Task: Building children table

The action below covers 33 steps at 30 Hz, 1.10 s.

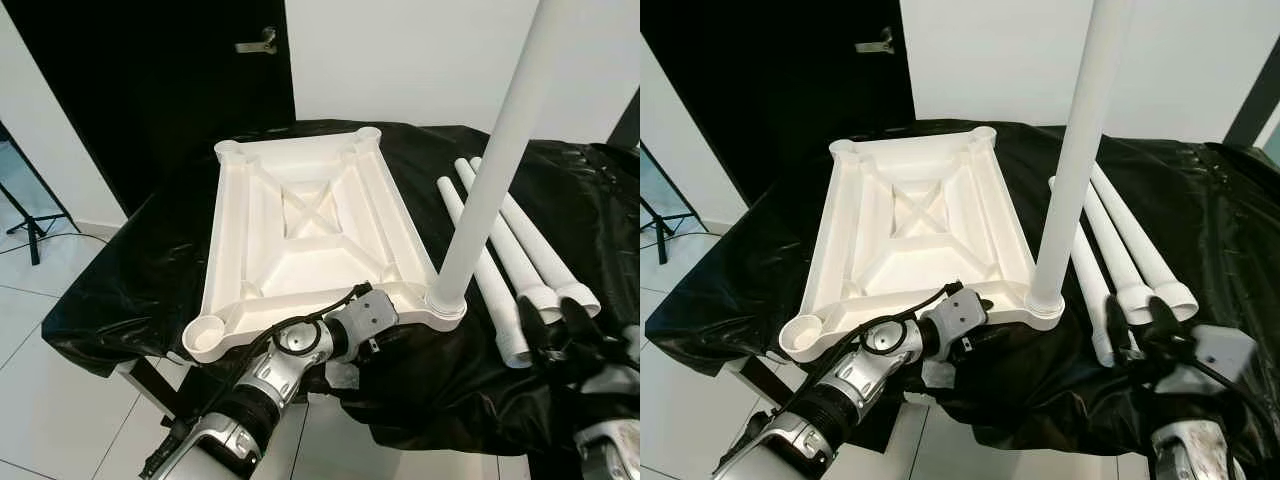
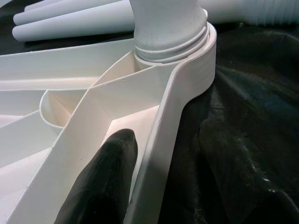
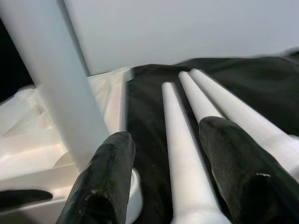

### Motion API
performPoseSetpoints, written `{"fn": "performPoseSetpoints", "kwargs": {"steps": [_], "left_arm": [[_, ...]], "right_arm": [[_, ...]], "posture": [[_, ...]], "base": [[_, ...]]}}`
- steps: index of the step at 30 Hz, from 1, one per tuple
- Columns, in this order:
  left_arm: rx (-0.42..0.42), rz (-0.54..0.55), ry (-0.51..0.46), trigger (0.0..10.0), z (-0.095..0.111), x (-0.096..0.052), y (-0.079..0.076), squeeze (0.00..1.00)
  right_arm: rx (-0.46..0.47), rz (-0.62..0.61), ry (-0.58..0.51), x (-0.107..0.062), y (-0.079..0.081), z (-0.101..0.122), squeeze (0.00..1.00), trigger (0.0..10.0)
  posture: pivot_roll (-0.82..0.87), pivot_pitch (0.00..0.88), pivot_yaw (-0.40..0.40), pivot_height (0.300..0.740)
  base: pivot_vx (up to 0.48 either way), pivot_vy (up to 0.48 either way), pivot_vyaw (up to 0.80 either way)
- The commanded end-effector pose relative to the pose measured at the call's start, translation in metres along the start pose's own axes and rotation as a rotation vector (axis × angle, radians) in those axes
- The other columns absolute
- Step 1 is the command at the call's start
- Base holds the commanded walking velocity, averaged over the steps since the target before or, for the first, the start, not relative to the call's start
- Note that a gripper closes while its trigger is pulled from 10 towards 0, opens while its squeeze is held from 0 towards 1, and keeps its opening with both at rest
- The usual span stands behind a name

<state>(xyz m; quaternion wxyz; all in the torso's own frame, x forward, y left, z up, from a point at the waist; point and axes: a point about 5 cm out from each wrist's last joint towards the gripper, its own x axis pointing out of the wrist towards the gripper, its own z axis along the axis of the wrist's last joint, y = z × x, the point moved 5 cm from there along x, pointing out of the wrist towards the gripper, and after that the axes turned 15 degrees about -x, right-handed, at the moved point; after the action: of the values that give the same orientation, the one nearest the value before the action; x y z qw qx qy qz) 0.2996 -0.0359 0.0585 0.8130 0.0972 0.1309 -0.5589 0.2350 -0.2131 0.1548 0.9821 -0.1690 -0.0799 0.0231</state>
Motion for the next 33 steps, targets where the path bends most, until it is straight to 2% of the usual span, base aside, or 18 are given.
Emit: {"fn": "performPoseSetpoints", "kwargs": {"steps": [1,3,8,9,10,11,17,22,26,29,32,33], "left_arm": [[-0.091,-0.037,0.154,10.0,-0.043,-0.004,-0.01,0.0],[-0.088,-0.027,0.117,10.0,-0.037,-0.004,-0.008,0.0],[-0.093,-0.019,0.098,10.0,-0.032,-0.004,-0.006,0.0],[-0.091,-0.018,0.101,10.0,-0.033,-0.004,-0.005,0.0],[-0.091,-0.018,0.101,10.0,-0.033,-0.004,-0.005,0.0],[-0.089,-0.019,0.104,10.0,-0.033,-0.005,-0.005,0.0],[-0.089,-0.018,0.101,10.0,-0.032,-0.006,-0.005,0.0],[-0.087,-0.019,0.094,10.0,-0.03,-0.005,-0.005,0.0],[-0.08,-0.005,0.069,10.0,-0.023,-0.004,-0.002,0.0],[-0.08,0.01,0.068,10.0,-0.02,-0.005,0.002,0.0],[-0.08,0.023,0.116,10.0,-0.028,-0.007,0.006,0.0],[-0.077,0.017,0.147,10.0,-0.034,-0.007,0.005,0.0]], "right_arm": [[-0.048,0.094,-0.018,0.007,0.014,0.002,0.0,10.0],[-0.063,0.18,-0.016,0.024,0.025,0.003,0.0,10.0],[-0.051,0.207,-0.012,0.031,0.029,0.002,0.0,10.0],[-0.048,0.216,-0.004,0.032,0.031,0.0,0.0,4.5],[-0.048,0.216,-0.004,0.032,0.031,0.0,0.0,4.5],[-0.026,0.235,0.006,0.036,0.034,-0.003,0.0,0.0],[0.01,0.266,0.02,0.039,0.038,-0.004,0.0,0.0],[0.027,0.292,0.082,0.03,0.042,-0.015,0.0,0.0],[0.018,0.375,0.133,0.025,0.052,-0.028,0.0,0.0],[-0.006,0.442,0.158,0.03,0.055,-0.038,0.0,0.0],[-0.023,0.488,0.162,0.036,0.056,-0.043,0.0,0.0],[-0.04,0.511,0.167,0.043,0.056,-0.048,0.0,0.0]], "posture": [[0.12,0.0,-0.007,0.74],[0.13,0.0,-0.014,0.74],[0.14,0.0,-0.015,0.74],[0.14,0.0,-0.016,0.74],[0.14,0.0,-0.016,0.74],[0.15,0.0,-0.014,0.74],[0.15,0.0,-0.012,0.74],[0.15,0.0,-0.008,0.74],[0.14,0.0,-0.006,0.74],[0.14,0.0,-0.004,0.74],[0.14,0.0,0.0,0.74],[0.15,0.0,-0.002,0.74]], "base": [[0.0,0.0,0.0],[0.0,0.0,0.0],[0.0,0.0,0.0],[0.0,0.0,0.0],[0.0,0.0,0.0],[0.0,0.0,0.0],[0.0,0.0,0.0],[0.0,0.0,0.0],[0.0,0.0,0.0],[0.0,0.0,0.0],[0.0,0.0,0.0],[0.0,0.0,0.0]]}}
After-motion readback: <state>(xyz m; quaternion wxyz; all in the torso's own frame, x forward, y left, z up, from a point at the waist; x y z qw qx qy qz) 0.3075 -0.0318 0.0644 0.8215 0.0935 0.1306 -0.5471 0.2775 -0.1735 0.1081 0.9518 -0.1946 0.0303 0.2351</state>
